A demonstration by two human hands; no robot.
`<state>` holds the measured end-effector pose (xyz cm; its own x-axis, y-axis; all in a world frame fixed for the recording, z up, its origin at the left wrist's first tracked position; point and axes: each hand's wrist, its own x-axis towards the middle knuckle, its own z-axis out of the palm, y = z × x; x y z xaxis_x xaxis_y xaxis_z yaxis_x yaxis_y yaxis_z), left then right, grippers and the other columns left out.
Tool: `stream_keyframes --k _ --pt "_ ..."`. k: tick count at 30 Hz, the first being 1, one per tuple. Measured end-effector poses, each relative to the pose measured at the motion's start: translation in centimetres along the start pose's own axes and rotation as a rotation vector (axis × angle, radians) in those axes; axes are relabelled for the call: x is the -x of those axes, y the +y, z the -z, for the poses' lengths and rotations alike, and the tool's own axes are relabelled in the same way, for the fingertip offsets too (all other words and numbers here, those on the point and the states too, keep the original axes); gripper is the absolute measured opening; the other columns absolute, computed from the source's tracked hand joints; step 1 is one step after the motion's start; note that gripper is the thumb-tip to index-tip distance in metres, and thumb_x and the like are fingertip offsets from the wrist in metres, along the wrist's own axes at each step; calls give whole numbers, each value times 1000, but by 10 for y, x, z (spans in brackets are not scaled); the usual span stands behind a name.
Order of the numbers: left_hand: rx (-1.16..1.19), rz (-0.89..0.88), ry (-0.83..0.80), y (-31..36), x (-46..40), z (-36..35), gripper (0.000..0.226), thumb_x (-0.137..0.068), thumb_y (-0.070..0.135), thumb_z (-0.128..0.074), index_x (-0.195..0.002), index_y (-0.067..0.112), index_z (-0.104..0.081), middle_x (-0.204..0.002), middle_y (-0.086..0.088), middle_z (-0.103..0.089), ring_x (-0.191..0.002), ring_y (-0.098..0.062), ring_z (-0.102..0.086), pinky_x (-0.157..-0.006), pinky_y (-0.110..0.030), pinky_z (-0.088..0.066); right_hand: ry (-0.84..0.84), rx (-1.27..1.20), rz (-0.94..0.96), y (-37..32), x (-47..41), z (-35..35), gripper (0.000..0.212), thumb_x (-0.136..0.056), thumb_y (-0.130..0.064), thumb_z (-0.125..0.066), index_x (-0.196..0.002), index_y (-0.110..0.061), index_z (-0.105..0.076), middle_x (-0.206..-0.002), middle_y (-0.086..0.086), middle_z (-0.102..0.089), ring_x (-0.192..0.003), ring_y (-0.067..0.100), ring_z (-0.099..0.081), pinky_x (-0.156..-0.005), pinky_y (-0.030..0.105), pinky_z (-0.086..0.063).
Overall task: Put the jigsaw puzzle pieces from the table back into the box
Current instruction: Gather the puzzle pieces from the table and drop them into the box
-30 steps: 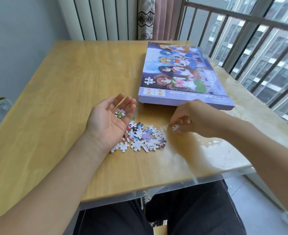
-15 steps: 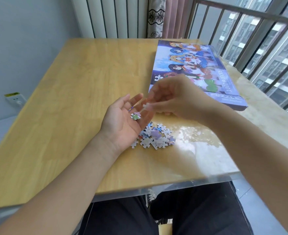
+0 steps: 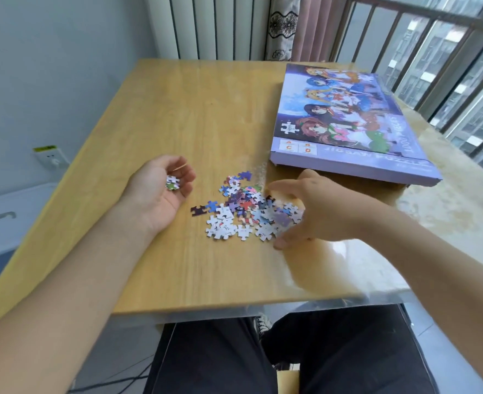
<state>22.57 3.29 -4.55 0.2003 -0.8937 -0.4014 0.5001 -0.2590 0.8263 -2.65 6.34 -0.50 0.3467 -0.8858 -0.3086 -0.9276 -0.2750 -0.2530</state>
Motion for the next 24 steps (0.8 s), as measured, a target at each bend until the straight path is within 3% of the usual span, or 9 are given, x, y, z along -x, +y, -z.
stream_keyframes --k 5,10,13,18,21,24 --pt "101 -50 -61 -23 6 -18 15 -98 8 -52 -86 7 -61 -76 -6 -61 -67 -13 -63 -62 -20 -54 -4 -55 108 -12 -18 2 74 -71 -32 -90 -136 -40 -55 -116 -1 -51 -71 -2 -52 -66 26 -52" --pt "157 -85 -91 -32 12 -33 15 -98 12 -52 -88 7 -62 -78 -6 -59 -70 -16 -61 -67 -22 -55 26 -60 142 -9 -24 2 44 -74 -28 -88 -109 -32 -62 -103 -8 -51 -70 3 -56 -54 22 -50" --pt "168 -76 -90 -33 12 -34 14 -98 15 -53 -90 7 -62 -81 -6 -60 -71 -17 -62 -68 -23 -55 84 -29 147 -7 -23 -2 26 -81 -30 -79 -97 -30 -59 -102 -9 -59 -69 -3 -53 -51 16 -38" --pt "238 -45 -118 -29 12 -31 13 -98 16 -52 -95 7 -62 -82 -7 -62 -72 -17 -63 -68 -25 -55 195 -74 166 -3 -24 -9 21 -81 -24 -78 -94 -25 -61 -87 -14 -60 -67 -1 -54 -53 10 -41" --pt "267 -10 -141 -27 13 -33 12 -98 15 -52 -96 7 -61 -82 -7 -61 -73 -17 -63 -70 -25 -56 267 -131 160 -2 -26 -10 15 -82 -17 -74 -93 -18 -64 -82 -9 -59 -67 8 -57 -53 17 -47" --pt "285 18 -150 -24 14 -34 12 -97 14 -53 -96 7 -61 -81 -8 -62 -73 -18 -64 -71 -26 -56 307 -283 113 0 -29 -6 9 -83 -7 -67 -89 -13 -67 -77 0 -65 -61 17 -66 -55 35 -57"
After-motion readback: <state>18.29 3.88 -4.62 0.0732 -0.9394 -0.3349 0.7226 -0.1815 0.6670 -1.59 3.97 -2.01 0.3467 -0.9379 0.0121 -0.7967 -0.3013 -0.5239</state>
